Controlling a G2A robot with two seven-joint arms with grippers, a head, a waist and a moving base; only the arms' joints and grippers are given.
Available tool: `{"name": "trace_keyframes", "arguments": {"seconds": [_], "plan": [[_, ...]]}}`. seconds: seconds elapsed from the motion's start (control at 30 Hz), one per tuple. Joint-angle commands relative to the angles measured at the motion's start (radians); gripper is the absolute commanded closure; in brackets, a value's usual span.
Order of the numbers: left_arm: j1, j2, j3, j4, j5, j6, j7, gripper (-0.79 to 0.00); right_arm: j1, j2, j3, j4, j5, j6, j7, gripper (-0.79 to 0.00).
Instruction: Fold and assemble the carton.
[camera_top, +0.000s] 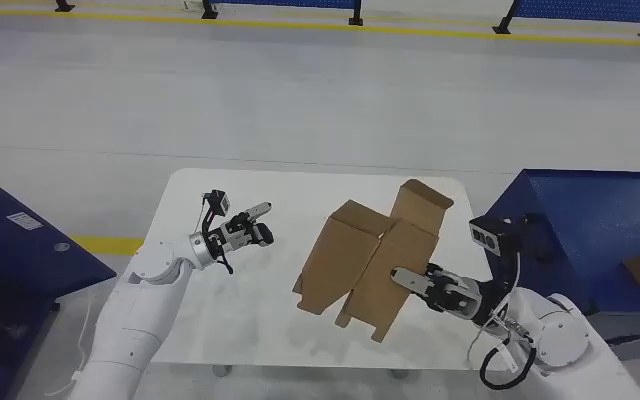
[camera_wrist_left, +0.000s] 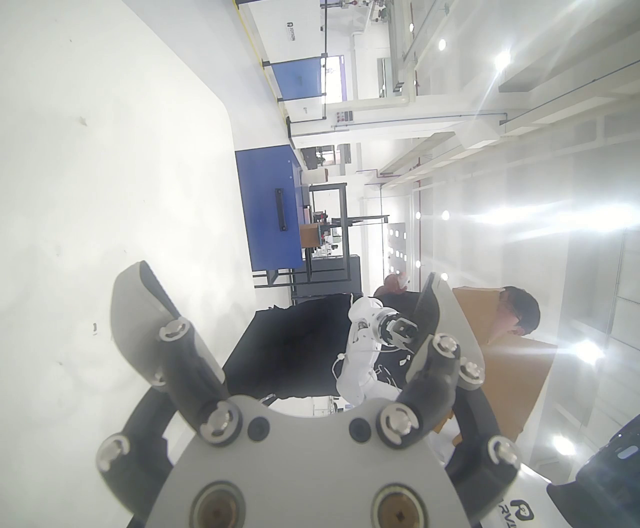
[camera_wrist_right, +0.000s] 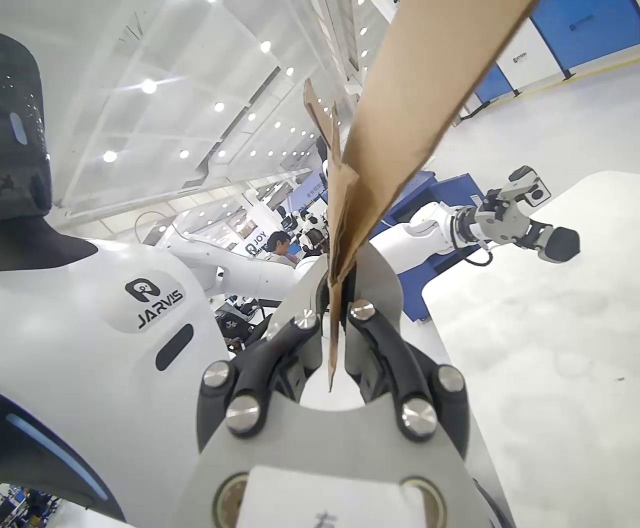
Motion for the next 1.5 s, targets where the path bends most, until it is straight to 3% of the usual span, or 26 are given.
{"name": "trace_keyframes", "arguments": {"seconds": [0.0, 0.13, 0.27, 0.37, 0.47, 0.57, 0.7, 0.87, 0.93, 1.1, 1.17, 1.3, 1.4, 1.47], "plan": [[0.000, 0.000, 0.000, 0.000, 0.000, 0.000, 0.000, -0.785, 0.000, 0.000, 0.000, 0.000, 0.000, 0.000, 0.000, 0.000], [0.000, 0.000, 0.000, 0.000, 0.000, 0.000, 0.000, -0.785, -0.011, -0.006, -0.007, -0.046, 0.037, -0.001, -0.049, 0.000], [0.000, 0.000, 0.000, 0.000, 0.000, 0.000, 0.000, -0.785, -0.012, -0.015, 0.005, -0.089, 0.328, 0.016, -0.106, 0.000], [0.000, 0.000, 0.000, 0.000, 0.000, 0.000, 0.000, -0.785, -0.014, -0.022, 0.012, -0.113, 0.663, 0.097, -0.113, 0.000], [0.000, 0.000, 0.000, 0.000, 0.000, 0.000, 0.000, -0.785, -0.017, -0.032, 0.019, -0.116, 1.076, 0.259, -0.084, 0.000], [0.000, 0.000, 0.000, 0.000, 0.000, 0.000, 0.000, -0.785, -0.035, -0.040, 0.015, -0.097, 1.366, 0.464, -0.052, 0.000], [0.000, 0.000, 0.000, 0.000, 0.000, 0.000, 0.000, -0.785, -0.076, -0.052, -0.058, -0.088, 1.740, 0.791, -0.129, 0.000], [0.000, 0.000, 0.000, 0.000, 0.000, 0.000, 0.000, -0.785, -0.094, -0.056, -0.132, -0.088, 2.049, 1.181, -0.271, 0.000], [0.000, 0.000, 0.000, 0.000, 0.000, 0.000, 0.000, -0.785, -0.098, -0.057, -0.144, -0.085, 2.182, 1.290, -0.307, 0.000], [0.000, 0.000, 0.000, 0.000, 0.000, 0.000, 0.000, -0.785, -0.086, -0.059, -0.101, -0.057, 2.216, 1.307, -0.365, 0.000], [0.000, 0.000, 0.000, 0.000, 0.000, 0.000, 0.000, -0.785, -0.076, -0.062, -0.068, -0.058, 2.143, 1.281, -0.353, 0.000], [0.000, 0.000, 0.000, 0.000, 0.000, 0.000, 0.000, -0.785, -0.050, -0.071, 0.017, -0.086, 1.663, 1.101, -0.176, 0.000], [0.000, 0.000, 0.000, 0.000, 0.000, 0.000, 0.000, -0.785, -0.048, -0.078, 0.037, -0.047, 1.241, 0.857, 0.036, 0.000], [0.000, 0.000, 0.000, 0.000, 0.000, 0.000, 0.000, -0.785, -0.040, -0.083, 0.049, -0.006, 1.050, 0.691, 0.119, 0.000]]}}
